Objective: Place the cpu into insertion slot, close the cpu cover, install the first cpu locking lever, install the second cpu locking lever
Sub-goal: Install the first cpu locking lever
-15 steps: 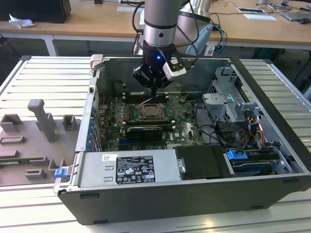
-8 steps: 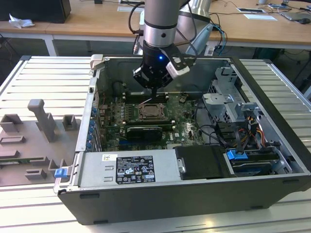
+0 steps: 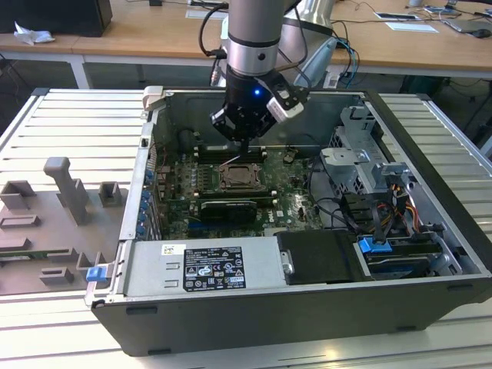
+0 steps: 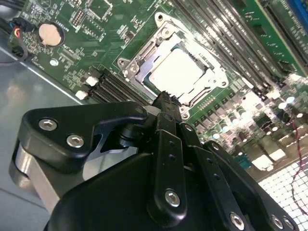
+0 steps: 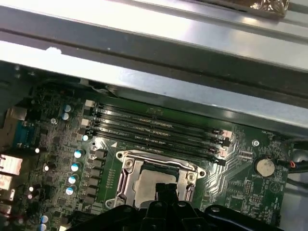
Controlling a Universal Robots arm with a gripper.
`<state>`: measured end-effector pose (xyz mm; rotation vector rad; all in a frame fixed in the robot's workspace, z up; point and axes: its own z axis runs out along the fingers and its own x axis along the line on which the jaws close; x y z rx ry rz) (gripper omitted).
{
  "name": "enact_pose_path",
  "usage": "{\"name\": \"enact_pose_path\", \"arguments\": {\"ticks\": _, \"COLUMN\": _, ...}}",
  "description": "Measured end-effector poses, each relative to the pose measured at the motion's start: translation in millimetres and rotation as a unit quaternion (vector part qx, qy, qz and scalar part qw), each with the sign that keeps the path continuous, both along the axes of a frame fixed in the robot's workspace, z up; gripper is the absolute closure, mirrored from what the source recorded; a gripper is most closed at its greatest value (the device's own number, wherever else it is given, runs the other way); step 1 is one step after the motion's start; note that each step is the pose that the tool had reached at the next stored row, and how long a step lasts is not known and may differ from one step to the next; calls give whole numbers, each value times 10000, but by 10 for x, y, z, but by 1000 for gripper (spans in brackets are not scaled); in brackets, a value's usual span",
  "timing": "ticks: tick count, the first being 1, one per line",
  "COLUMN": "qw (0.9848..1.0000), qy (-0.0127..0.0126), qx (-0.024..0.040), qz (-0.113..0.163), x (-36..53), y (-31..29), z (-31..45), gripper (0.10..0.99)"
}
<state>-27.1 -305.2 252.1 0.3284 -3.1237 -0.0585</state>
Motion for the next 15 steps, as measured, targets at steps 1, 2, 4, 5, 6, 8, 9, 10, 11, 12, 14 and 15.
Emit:
{"name": "enact_pose_path", "arguments": {"ticks": 1, "qw": 10000, "qy": 0, "qx": 32, "qz": -48, "x": 1, "y": 0, "z": -2, "gripper": 980}}
{"name": "enact_pose_path", "arguments": {"ticks": 2, "qw": 9999, "qy": 0, "qx": 85, "qz": -144, "x": 3, "y": 0, "z": -6, "gripper": 980}}
{"name": "enact_pose_path", "arguments": {"ticks": 4, "qw": 9996, "qy": -1, "qx": 102, "qz": -261, "x": 4, "y": 0, "z": -21, "gripper": 980}}
{"name": "enact_pose_path", "arguments": {"ticks": 5, "qw": 9996, "qy": -2, "qx": 102, "qz": -268, "x": 4, "y": 0, "z": -26, "gripper": 980}}
{"name": "enact_pose_path", "arguments": {"ticks": 6, "qw": 9996, "qy": -2, "qx": 102, "qz": -280, "x": 4, "y": 0, "z": -36, "gripper": 980}}
{"name": "enact_pose_path", "arguments": {"ticks": 8, "qw": 9996, "qy": -3, "qx": 102, "qz": -281, "x": 3, "y": 0, "z": -46, "gripper": 980}}
{"name": "enact_pose_path", "arguments": {"ticks": 9, "qw": 9996, "qy": -5, "qx": 102, "qz": -281, "x": 3, "y": 0, "z": -49, "gripper": 980}}
{"name": "enact_pose_path", "arguments": {"ticks": 10, "qw": 9996, "qy": -6, "qx": 102, "qz": -281, "x": 3, "y": 0, "z": -53, "gripper": 980}}
{"name": "enact_pose_path", "arguments": {"ticks": 11, "qw": 9996, "qy": -7, "qx": 102, "qz": -281, "x": 3, "y": 0, "z": -57, "gripper": 980}}
{"name": "enact_pose_path", "arguments": {"ticks": 12, "qw": 9996, "qy": -7, "qx": 102, "qz": -281, "x": 3, "y": 0, "z": -60, "gripper": 980}}
{"name": "enact_pose_path", "arguments": {"ticks": 14, "qw": 9996, "qy": -7, "qx": 102, "qz": -281, "x": 3, "y": 0, "z": -63, "gripper": 980}}
{"name": "enact_pose_path", "arguments": {"ticks": 15, "qw": 9996, "qy": -7, "qx": 102, "qz": -281, "x": 3, "y": 0, "z": -63, "gripper": 980}}
